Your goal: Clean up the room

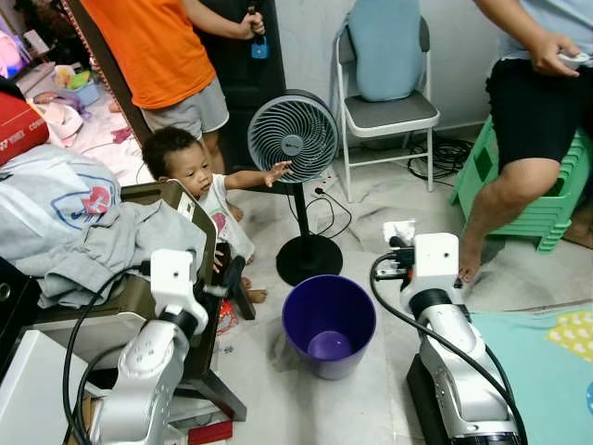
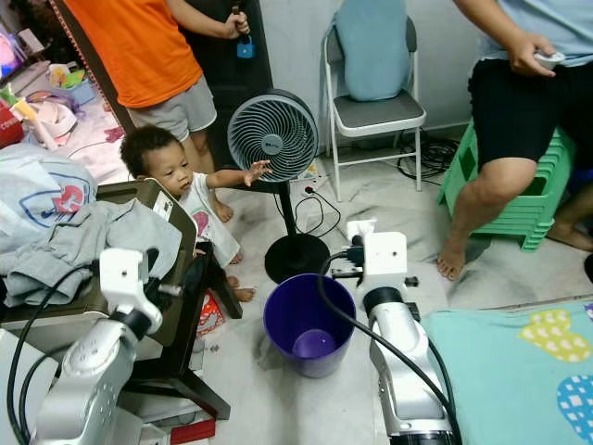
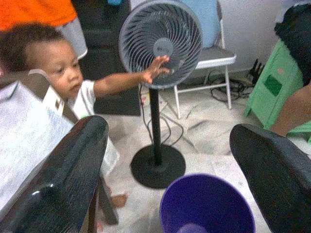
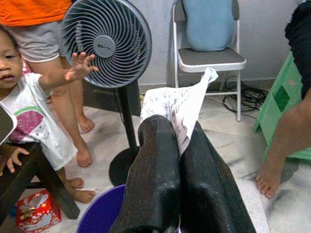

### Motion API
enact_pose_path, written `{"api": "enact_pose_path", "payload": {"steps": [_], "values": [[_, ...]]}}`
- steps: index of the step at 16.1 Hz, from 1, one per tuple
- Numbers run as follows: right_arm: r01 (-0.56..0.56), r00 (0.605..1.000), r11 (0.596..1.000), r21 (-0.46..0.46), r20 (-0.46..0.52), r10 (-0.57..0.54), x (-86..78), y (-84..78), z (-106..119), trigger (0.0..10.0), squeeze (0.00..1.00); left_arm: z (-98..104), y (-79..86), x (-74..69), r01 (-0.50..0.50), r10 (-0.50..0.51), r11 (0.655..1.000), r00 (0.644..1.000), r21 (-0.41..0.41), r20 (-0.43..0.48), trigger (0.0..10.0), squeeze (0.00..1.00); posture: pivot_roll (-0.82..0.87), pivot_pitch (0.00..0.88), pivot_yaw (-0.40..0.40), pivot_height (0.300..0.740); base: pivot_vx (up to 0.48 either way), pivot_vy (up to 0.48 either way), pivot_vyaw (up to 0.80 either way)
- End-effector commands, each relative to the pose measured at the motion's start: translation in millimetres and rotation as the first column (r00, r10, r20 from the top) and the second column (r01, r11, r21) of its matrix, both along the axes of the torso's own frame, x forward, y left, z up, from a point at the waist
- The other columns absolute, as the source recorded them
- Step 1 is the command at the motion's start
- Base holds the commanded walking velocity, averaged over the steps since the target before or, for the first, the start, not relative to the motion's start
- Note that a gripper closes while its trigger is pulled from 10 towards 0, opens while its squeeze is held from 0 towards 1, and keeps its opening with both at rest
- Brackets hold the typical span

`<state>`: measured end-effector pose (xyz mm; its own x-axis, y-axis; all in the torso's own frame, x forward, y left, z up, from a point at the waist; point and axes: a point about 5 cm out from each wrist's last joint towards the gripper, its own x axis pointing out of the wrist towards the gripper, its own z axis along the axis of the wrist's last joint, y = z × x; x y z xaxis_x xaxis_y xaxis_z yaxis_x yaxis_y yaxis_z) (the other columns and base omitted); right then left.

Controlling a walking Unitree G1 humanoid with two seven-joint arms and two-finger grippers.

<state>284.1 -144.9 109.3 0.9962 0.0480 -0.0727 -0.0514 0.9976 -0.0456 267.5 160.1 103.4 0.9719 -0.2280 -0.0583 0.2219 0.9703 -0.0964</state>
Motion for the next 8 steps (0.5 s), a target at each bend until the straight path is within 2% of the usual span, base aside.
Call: {"api": "enact_pose_path", "payload": {"steps": [1,4,6,8], "values": [[-0.011,1.0,1.0,0.021,-0.008,0.011,-1.5,6.3,-2.4,10.0,0.0,0.9,6.9,2.5,0.0,0.0,1.0,1.0,0.031,-0.005,10.0,0.0,-0.24,0.0,0.153,0.74,0.0,0.0,0.0],[-0.01,1.0,0.999,0.036,-0.013,0.011,-4.7,11.3,-5.9,10.0,0.0,2.1,7.1,4.3,0.01,-0.01,0.999,1.0,0.04,-0.001,10.0,0.0,-0.24,0.0,0.155,0.74,0.0,0.0,0.0],[-0.028,0.999,1.0,0.01,-0.021,0.028,-5.7,11.5,-7.0,10.0,0.0,3.8,7.7,4.7,-0.016,0.016,0.999,1.0,0.029,0.01,10.0,0.0,-0.23,0.0,0.129,0.74,0.0,0.0,0.0],[-0.093,0.994,0.991,-0.098,-0.059,0.087,-2.1,10.9,-9.9,10.0,0.0,1.7,7.0,2.5,-0.06,0.06,0.998,0.998,0.009,0.02,10.0,0.0,-0.22,0.0,0.07,0.74,0.0,0.0,0.0]]}}
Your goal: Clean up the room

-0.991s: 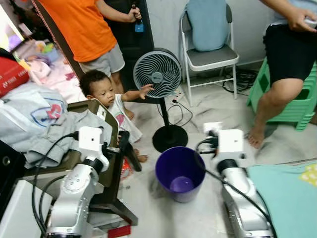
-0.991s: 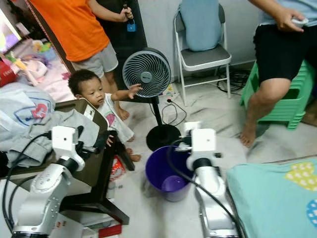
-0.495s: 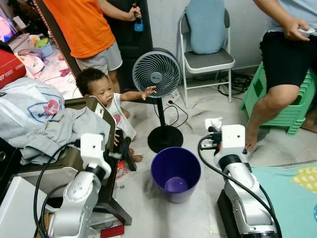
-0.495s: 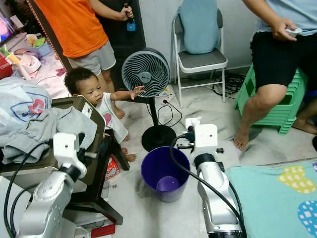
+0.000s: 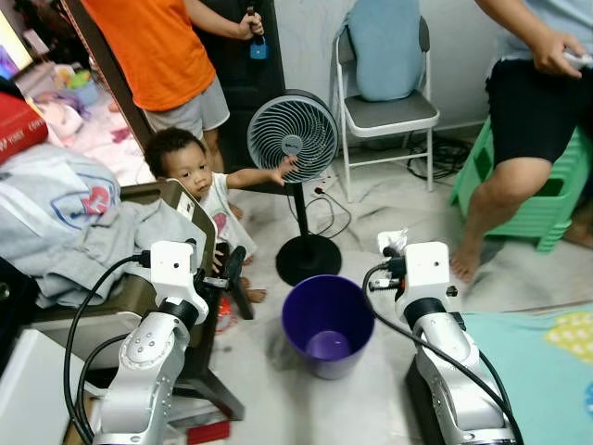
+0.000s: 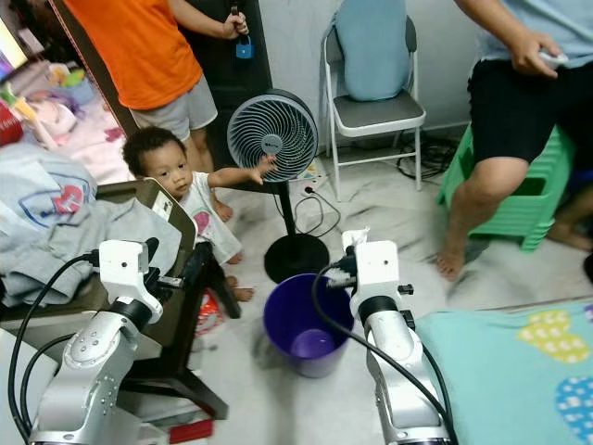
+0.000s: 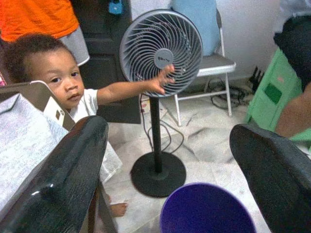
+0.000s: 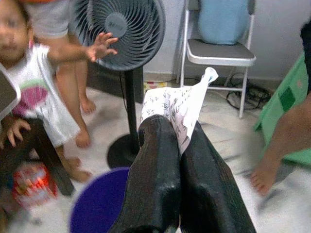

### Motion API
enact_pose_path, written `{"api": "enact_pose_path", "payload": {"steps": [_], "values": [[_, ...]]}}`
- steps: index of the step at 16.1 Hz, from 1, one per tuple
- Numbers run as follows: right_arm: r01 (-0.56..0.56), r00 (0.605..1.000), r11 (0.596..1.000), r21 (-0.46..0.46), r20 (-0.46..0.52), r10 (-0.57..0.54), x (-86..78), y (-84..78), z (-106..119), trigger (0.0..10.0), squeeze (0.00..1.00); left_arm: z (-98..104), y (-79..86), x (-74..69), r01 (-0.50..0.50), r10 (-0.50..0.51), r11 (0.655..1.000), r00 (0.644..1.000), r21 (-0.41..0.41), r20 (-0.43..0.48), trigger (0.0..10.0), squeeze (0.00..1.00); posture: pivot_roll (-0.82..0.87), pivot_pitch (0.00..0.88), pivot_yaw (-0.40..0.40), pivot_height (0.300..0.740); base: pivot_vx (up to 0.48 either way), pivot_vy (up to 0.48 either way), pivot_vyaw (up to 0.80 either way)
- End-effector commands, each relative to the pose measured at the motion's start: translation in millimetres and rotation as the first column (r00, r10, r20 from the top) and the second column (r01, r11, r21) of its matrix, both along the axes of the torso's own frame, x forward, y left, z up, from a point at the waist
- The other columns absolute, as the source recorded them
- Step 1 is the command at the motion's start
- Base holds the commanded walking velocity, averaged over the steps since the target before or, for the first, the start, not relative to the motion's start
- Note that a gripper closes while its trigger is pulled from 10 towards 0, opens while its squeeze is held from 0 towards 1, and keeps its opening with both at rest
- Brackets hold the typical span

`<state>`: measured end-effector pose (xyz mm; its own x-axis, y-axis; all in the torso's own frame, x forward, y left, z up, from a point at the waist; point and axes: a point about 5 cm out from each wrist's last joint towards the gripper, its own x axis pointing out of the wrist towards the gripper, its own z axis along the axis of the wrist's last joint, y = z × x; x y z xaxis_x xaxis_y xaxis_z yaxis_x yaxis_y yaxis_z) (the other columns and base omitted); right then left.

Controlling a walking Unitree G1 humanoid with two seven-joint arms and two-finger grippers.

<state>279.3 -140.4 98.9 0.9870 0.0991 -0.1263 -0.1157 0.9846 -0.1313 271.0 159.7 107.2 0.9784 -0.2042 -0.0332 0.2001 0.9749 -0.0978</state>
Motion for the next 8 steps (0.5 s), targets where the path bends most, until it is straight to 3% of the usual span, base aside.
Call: {"api": "enact_pose_path", "payload": {"steps": [1,4,8], "values": [[-0.039,0.999,0.999,-0.023,-0.01,0.039,3.9,6.4,0.9,10.0,0.0,-2.4,7.6,-1.8,-0.044,0.045,0.999,0.999,0.01,-0.004,10.0,0.0,-0.22,0.0,0.063,0.74,0.0,0.0,0.0],[-0.104,0.995,0.993,-0.054,-0.014,0.103,13.2,6.5,6.1,10.0,0.0,-10.5,8.9,-11.6,-0.119,0.119,0.993,0.993,-0.024,-0.016,10.0,0.0,-0.21,0.0,0.01,0.74,0.0,0.0,0.0],[-0.012,0.998,1.0,-0.025,0.059,0.013,17.3,-2.8,17.0,10.0,0.0,-11.1,6.0,-12.7,-0.106,0.105,0.994,0.994,-0.04,-0.024,10.0,0.0,-0.22,0.0,0.039,0.74,0.0,0.0,0.0]]}}
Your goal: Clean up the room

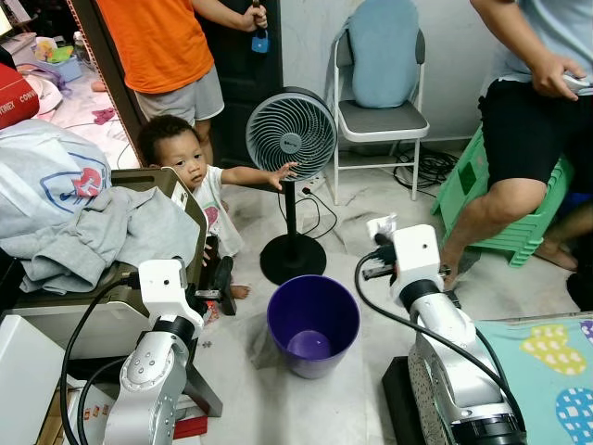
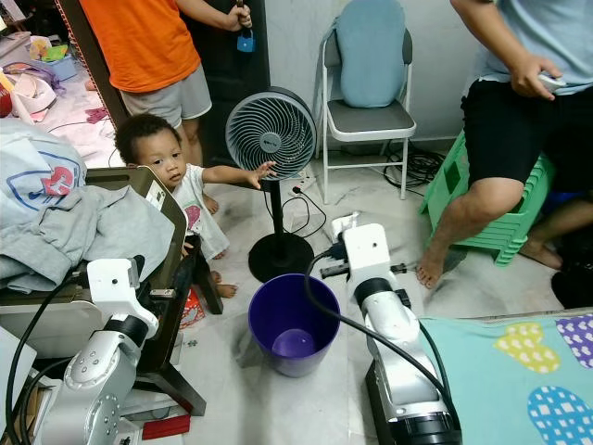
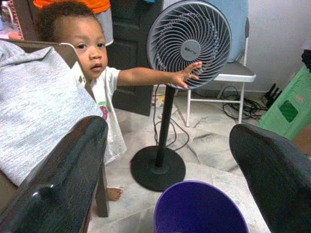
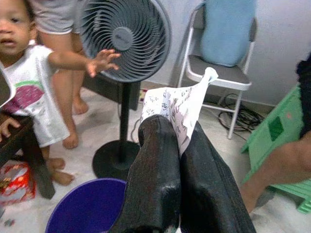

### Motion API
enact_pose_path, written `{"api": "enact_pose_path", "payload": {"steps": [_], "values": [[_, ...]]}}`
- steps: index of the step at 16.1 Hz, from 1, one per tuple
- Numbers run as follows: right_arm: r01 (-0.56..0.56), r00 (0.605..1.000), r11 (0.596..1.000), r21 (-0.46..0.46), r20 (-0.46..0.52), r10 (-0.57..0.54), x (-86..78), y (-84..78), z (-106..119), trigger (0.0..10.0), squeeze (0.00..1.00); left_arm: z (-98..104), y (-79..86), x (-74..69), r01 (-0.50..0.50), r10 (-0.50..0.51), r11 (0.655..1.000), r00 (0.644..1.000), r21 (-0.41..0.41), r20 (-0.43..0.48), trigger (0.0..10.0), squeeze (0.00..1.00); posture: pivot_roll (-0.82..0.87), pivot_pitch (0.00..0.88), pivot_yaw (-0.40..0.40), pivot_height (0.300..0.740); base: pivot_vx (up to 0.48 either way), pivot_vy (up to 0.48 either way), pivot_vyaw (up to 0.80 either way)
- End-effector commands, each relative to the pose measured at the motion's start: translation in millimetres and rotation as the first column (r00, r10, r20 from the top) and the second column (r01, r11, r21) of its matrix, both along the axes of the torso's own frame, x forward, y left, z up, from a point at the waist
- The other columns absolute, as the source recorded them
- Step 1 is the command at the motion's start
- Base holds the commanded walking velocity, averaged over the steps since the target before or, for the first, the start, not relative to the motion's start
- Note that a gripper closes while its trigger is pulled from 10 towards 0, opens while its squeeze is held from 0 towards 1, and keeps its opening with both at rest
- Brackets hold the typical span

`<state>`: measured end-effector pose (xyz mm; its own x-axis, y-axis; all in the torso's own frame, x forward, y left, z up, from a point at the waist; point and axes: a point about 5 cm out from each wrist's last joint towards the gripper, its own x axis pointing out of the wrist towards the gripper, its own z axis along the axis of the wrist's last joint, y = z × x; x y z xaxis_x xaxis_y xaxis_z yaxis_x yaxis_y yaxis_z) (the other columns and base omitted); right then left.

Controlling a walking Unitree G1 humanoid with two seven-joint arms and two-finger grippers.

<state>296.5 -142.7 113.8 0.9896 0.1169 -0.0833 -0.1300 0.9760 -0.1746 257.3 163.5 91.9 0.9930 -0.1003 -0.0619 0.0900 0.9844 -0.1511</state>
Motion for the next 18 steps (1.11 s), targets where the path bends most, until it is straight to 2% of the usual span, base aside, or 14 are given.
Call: {"api": "enact_pose_path", "payload": {"steps": [1,4,11,18], "values": [[0.01,1.0,1.0,0.02,0.004,-0.01,-2.6,0.0,-0.1,10.0,0.0,5.9,2.6,4.0,0.014,-0.014,1.0,1.0,0.003,0.021,10.0,0.0,-0.23,0.0,0.051,0.74,0.0,0.24,0.0],[0.02,1.0,0.999,0.031,0.001,-0.02,-7.4,0.5,-2.6,10.0,0.0,11.6,3.2,12.9,0.041,-0.042,0.999,0.998,0.023,0.041,10.0,0.0,-0.24,0.0,0.071,0.74,0.0,0.344,0.0],[0.042,0.999,0.998,0.049,0.002,-0.042,-12.5,-0.5,-5.0,10.0,0.0,20.0,-4.9,10.6,0.138,-0.137,0.99,0.987,-0.003,0.084,10.0,0.0,-0.25,0.0,0.105,0.74,0.0,0.0,0.0],[0.047,0.999,0.997,0.054,-0.005,-0.046,-14.2,-0.2,-7.1,10.0,0.0,20.1,-6.0,9.0,0.168,-0.168,0.986,0.982,-0.001,0.083,10.0,0.0,-0.25,0.0,0.111,0.74,0.292,0.0,0.0]]}}
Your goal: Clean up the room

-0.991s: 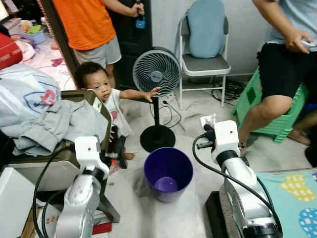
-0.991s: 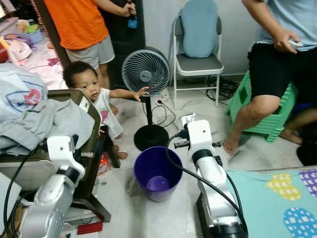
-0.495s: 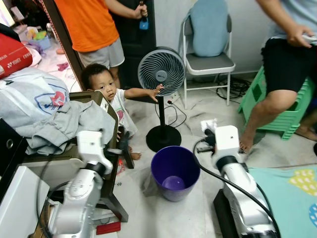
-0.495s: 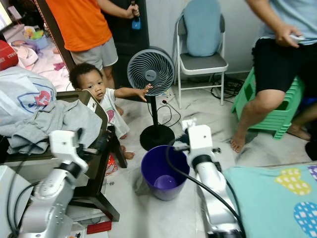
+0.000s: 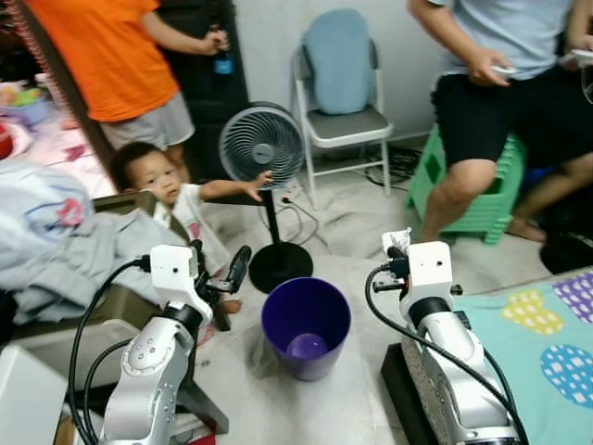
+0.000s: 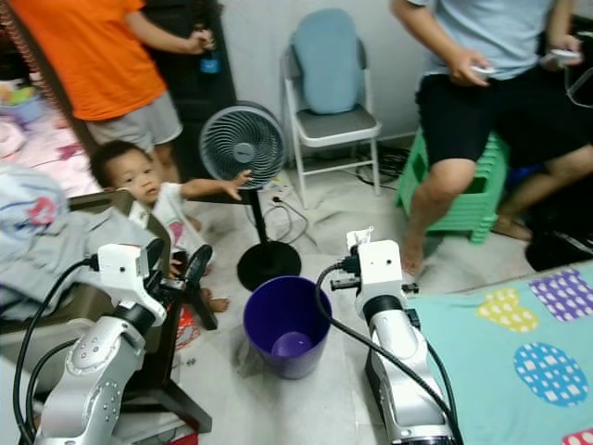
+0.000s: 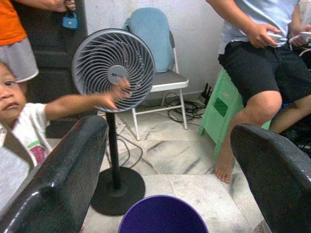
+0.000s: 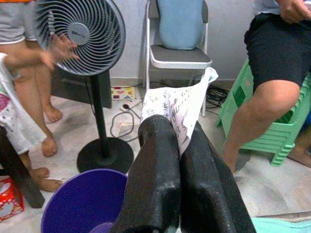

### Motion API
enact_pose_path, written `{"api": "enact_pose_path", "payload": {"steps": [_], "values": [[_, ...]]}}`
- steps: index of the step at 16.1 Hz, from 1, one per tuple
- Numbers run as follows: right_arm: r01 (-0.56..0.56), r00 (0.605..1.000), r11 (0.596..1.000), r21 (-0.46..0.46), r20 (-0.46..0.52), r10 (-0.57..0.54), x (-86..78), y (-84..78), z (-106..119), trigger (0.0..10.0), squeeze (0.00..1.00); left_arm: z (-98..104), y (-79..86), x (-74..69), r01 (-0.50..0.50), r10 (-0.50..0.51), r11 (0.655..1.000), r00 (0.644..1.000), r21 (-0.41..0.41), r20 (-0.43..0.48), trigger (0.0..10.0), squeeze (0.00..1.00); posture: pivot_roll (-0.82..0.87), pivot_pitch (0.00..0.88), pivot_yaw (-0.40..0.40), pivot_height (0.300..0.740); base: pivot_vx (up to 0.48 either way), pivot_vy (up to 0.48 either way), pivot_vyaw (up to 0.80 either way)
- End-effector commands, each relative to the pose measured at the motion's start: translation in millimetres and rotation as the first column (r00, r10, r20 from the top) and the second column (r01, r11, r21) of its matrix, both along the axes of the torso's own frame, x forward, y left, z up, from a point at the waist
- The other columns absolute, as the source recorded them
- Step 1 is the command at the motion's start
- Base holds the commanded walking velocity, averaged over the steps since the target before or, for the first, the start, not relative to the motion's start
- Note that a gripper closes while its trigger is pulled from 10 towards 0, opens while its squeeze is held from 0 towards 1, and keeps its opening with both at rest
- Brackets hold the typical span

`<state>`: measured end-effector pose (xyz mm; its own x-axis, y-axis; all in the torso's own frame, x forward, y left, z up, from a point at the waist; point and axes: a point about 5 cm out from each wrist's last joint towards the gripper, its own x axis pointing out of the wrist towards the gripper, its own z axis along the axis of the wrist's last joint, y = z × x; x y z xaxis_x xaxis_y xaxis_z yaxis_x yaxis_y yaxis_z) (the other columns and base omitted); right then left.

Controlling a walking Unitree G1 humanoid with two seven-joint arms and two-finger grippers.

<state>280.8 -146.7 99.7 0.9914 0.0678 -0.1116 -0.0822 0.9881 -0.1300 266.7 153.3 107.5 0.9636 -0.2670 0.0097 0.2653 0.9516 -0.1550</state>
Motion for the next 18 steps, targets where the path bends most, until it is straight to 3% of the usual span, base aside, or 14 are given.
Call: {"api": "enact_pose_path", "payload": {"steps": [1,11,18], "values": [[-0.004,1.0,1.0,0.011,0.026,0.004,1.0,3.2,6.1,10.0,0.0,4.4,4.3,-0.6,0.0,0.0,1.0,1.0,0.007,0.012,10.0,0.0,-0.25,0.0,0.111,0.74,0.304,0.0,0.0],[-0.004,1.0,1.0,0.009,0.021,0.004,0.7,3.4,4.8,10.0,0.0,2.9,5.5,-1.9,0.007,-0.007,1.0,1.0,0.016,0.003,10.0,0.0,-0.25,0.0,0.119,0.74,0.308,0.0,0.0],[0.021,0.999,1.0,-0.002,0.04,-0.021,-4.0,5.3,4.1,10.0,0.0,-0.4,10.9,0.5,0.001,0.0,0.999,0.999,0.054,-0.037,10.0,0.0,-0.25,0.0,0.162,0.74,0.0,0.0,0.07]]}}
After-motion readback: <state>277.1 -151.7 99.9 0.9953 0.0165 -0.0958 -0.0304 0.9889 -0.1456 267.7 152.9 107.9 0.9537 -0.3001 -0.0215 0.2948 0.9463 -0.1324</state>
